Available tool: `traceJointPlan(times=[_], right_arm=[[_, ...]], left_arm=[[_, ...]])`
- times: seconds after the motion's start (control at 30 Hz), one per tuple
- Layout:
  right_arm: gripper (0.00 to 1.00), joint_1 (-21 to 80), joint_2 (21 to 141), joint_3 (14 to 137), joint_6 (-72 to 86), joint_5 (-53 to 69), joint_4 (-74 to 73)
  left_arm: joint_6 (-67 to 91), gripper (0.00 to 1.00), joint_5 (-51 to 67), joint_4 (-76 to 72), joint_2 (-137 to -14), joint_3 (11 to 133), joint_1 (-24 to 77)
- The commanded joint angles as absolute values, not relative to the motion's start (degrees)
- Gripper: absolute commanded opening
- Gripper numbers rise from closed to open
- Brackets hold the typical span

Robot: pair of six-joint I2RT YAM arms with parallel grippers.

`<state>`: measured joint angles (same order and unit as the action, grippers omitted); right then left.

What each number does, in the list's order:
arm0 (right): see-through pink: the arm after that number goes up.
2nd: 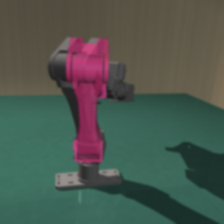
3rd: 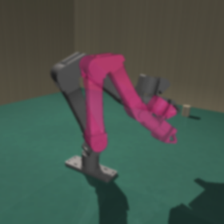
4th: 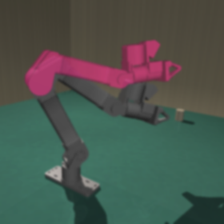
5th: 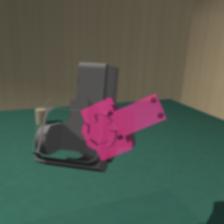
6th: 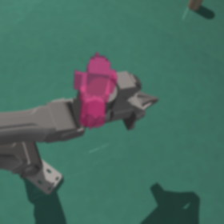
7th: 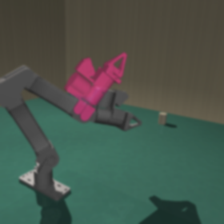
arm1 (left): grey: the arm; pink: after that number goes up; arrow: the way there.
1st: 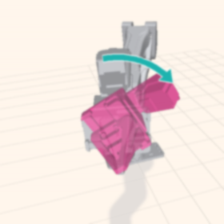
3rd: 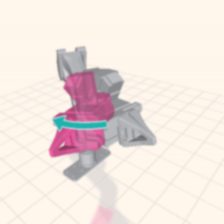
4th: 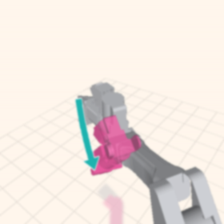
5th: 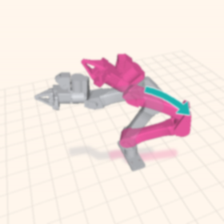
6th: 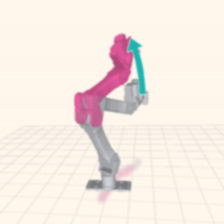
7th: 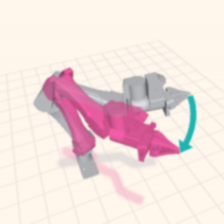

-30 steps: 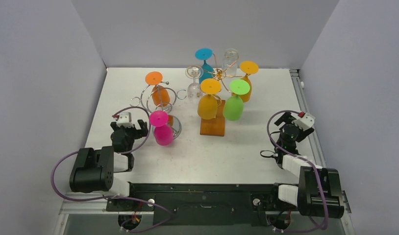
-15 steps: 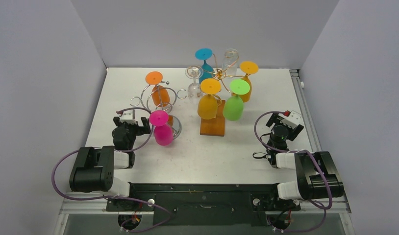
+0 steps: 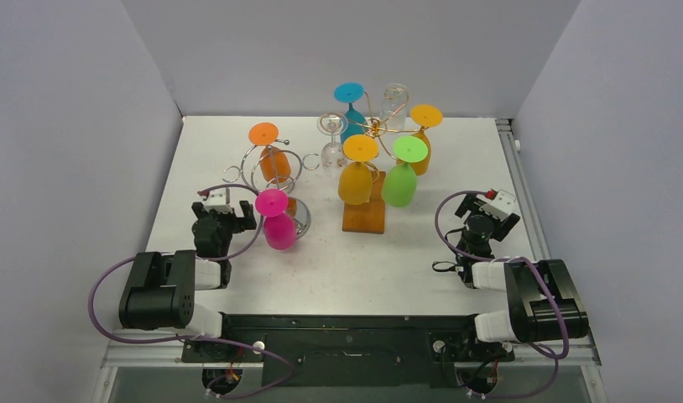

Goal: Place the wine glass upside down on the wine glass rack
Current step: Reset both arms

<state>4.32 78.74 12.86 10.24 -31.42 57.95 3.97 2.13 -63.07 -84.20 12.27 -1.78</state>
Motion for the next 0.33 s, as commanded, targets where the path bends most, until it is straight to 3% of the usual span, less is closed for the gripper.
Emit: traceJointPlan(times=[0.0, 0.3], right_arm=[[0.84, 4.22, 78.25, 13.27, 10.43, -32.29, 61.77], [0.84, 4.22, 78.22, 13.27, 10.41, -32.33, 61.72]], left_arm=[[4.49, 0.96, 1.3, -63.65, -84.28, 14.43, -1.35], [4.06, 0.96, -1.57, -62.81, -84.26, 14.83, -0.52]])
